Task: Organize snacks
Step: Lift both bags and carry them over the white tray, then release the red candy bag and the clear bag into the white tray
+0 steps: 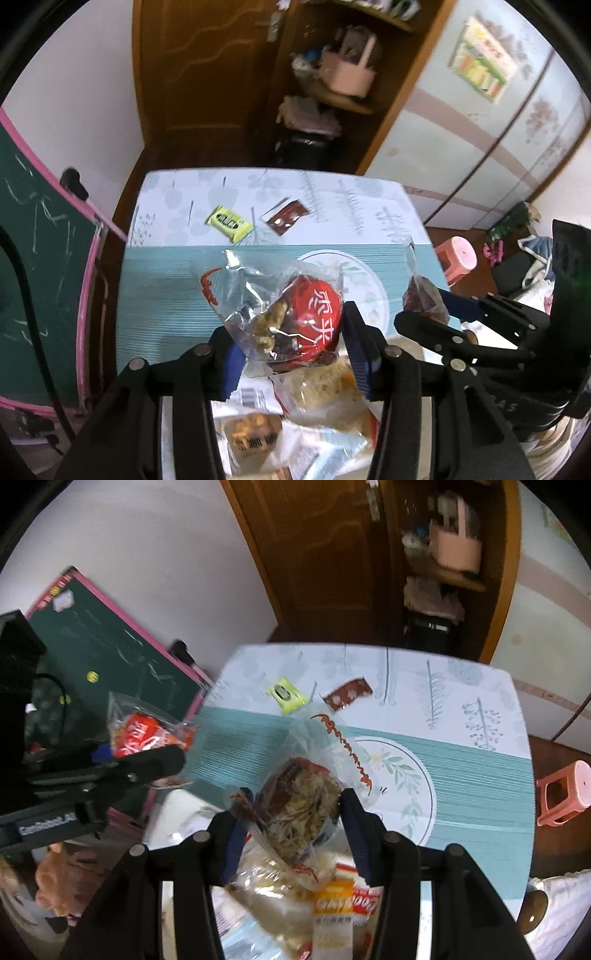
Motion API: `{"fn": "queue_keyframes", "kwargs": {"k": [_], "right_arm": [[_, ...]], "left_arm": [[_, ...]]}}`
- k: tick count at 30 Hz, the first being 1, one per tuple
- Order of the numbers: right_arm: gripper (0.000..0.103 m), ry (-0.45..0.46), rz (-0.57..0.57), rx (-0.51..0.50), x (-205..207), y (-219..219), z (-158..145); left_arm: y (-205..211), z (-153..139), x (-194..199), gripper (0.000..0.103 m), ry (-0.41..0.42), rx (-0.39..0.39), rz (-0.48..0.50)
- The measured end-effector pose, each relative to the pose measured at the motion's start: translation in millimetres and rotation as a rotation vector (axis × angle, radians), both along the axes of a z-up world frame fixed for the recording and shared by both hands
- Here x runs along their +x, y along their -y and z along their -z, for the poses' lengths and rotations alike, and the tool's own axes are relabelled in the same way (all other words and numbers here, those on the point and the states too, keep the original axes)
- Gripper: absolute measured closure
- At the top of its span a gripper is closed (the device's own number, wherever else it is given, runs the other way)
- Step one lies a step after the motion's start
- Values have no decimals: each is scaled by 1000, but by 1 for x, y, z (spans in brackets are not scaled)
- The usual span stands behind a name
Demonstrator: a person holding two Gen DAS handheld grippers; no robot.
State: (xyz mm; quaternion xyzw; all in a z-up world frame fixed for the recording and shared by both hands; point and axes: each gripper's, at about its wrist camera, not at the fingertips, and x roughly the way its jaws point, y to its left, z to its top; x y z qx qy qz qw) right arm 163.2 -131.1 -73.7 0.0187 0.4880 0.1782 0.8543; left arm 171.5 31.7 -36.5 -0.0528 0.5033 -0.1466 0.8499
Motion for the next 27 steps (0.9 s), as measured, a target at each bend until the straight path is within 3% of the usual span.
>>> {"fn": "queue_keyframes", "kwargs": {"k": [6,11,17,23,27], "right_arm": [[54,107,11,64,-51,8,-34],[54,164,27,89,-92,13,-43],[54,167,56,109,-126,18,-27],[53,134,91,100,-137,20,-3],[50,108,91,86,-139,19,7]], "left_arm": [[0,-27,-51,56,84,6,28],[1,-29,-93,55,152,53,16],[9,-8,-128,55,181,93,21],[16,26,-143,54,141,120,6],[17,40,-149,41,133,154,-12]]}}
